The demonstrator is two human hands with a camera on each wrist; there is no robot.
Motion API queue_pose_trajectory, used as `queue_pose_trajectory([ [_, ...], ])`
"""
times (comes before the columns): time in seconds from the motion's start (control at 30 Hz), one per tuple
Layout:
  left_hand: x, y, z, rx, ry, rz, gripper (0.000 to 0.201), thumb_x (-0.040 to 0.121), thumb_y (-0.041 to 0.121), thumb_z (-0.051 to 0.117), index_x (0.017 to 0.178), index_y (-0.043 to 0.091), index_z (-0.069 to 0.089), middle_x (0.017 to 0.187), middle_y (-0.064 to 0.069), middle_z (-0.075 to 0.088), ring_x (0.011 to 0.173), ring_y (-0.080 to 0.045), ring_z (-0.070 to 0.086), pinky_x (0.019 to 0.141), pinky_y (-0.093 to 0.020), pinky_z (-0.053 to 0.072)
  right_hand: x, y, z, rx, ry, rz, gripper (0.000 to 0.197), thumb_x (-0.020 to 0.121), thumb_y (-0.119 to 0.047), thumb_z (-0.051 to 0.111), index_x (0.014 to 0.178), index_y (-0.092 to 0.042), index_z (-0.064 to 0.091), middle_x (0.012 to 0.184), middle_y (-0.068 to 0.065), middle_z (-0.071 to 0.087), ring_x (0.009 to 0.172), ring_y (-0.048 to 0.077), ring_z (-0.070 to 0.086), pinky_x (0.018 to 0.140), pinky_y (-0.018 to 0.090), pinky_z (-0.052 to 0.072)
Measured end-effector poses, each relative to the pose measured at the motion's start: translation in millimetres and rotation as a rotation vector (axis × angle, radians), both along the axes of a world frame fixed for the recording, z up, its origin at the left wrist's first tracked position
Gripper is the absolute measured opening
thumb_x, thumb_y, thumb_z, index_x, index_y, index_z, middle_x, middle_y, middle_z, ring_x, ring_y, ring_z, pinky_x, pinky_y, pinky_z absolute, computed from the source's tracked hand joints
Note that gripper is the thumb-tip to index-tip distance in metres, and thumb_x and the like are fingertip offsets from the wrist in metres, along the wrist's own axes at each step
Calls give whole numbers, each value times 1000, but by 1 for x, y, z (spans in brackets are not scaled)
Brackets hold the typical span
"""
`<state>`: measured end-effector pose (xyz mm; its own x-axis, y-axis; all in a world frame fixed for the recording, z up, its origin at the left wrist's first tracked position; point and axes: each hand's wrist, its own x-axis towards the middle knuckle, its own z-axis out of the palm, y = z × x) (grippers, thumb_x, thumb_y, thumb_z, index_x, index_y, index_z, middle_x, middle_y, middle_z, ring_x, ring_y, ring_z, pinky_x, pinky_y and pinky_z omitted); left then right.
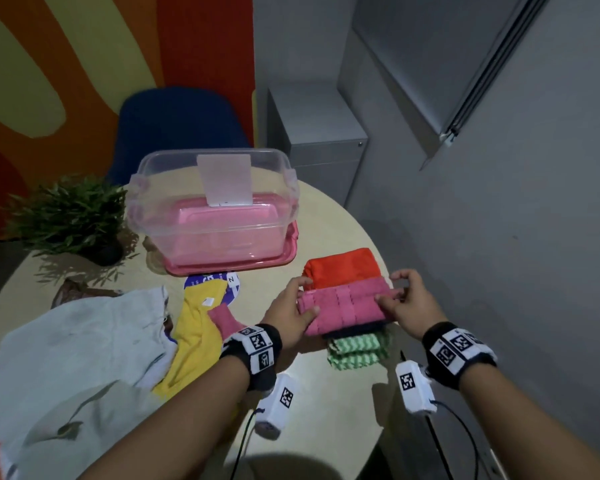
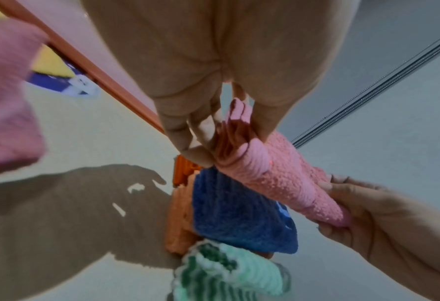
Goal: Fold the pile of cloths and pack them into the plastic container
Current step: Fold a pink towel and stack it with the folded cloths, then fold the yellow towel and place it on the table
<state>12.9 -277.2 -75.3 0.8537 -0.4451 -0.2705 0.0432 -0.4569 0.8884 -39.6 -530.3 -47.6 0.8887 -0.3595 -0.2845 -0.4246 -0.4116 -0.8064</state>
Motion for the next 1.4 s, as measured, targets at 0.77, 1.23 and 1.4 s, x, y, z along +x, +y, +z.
queue_pose_trajectory([
  [0.77, 4, -51, -22, 302, -193, 22, 37, 95, 18, 60, 130, 30, 57, 125, 2, 34, 104, -8, 44, 98, -14, 31, 14, -57, -58, -380, -140, 358, 19, 93, -29, 62, 111, -27, 68, 111, -11, 39, 103, 10, 48, 97, 32, 46],
  [1.23, -2, -21, -18, 202, -190, 107, 31, 98, 28, 54, 129, 32, 51, 126, 7, 35, 82, 3, 58, 89, -28, 50, 0, -26, -36, -394, -299, 272, 12, 88, -16, 67, 91, -27, 68, 110, -10, 49, 109, 10, 39, 96, 31, 38],
  [1.4, -17, 23, -34, 256, -181, 134, 22, 98, 26, 53, 119, 31, 52, 125, 7, 38, 83, -3, 63, 88, -35, 54, -19, 10, -35, -433, -319, 313, 13, 87, -10, 66, 87, -24, 65, 96, -13, 50, 96, 8, 42, 83, 25, 36],
])
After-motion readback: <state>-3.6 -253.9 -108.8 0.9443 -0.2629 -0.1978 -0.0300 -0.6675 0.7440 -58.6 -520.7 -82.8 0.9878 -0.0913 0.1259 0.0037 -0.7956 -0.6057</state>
